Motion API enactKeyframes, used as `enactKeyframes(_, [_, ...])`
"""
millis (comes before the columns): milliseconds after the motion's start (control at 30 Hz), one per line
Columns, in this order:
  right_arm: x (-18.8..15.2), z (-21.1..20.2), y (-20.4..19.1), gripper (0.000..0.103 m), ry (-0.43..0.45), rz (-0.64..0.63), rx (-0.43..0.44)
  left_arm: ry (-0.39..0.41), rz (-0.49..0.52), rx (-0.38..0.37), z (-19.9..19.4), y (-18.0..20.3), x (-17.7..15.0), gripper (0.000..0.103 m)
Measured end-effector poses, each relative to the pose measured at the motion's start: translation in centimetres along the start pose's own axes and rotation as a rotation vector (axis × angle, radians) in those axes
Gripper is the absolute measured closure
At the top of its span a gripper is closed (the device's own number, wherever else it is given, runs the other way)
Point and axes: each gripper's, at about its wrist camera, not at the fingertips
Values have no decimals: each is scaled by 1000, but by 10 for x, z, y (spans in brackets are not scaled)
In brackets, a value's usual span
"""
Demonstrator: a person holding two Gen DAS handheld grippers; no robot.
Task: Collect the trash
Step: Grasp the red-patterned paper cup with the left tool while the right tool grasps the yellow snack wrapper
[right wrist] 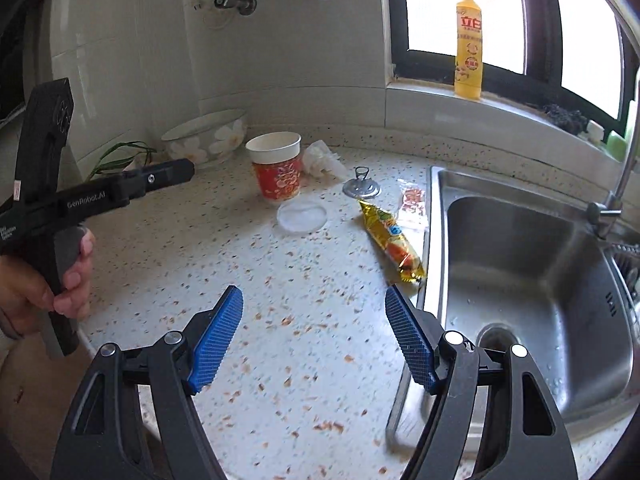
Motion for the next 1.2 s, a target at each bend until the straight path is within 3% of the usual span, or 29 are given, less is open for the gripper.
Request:
enactKeyframes(100, [13,20,8,32,-8,-4,-38,-5,19,24,22,-14,16,28])
enactKeyframes(167, [20,34,10,32,-24,-27,-95,-47,65,23,41,-13,26,21])
enactKeyframes(267, [30,55,12,32,-51,-53,-129,-83,136,35,64,-7,30,20])
enactKeyframes(467, [41,90,21,33,-118,-15,-104,-119,69,69,96,-16,32,20])
enactKeyframes(567, [37,104,26,49,-175,4,-113,-137,69,83,110,-17,30,20])
enactKeyframes(733, [32,107,28,56,-206,23,-104,-148,53,91,123,-18,33,20])
enactKeyframes(767, [31,109,29,61,-217,25,-99,-153,44,86,126,-18,34,20])
enactKeyframes(833, [29,113,29,80,-241,28,-89,-157,39,88,131,-18,34,25])
enactKeyframes(867, [28,114,29,81,-246,28,-88,-160,47,97,133,-18,35,28])
enactKeyframes(900, [28,114,30,84,-245,32,-86,-165,51,97,135,-17,35,39])
enactKeyframes(1200, [29,97,30,90,-214,49,-71,-136,64,78,120,-9,38,40])
Point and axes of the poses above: each gripper's, at about its wrist camera, not at the fingertips, and z roughly the way its jaws point, y to its right, x to its top, and after that the axes turned 11 degrees about -x, right-handed
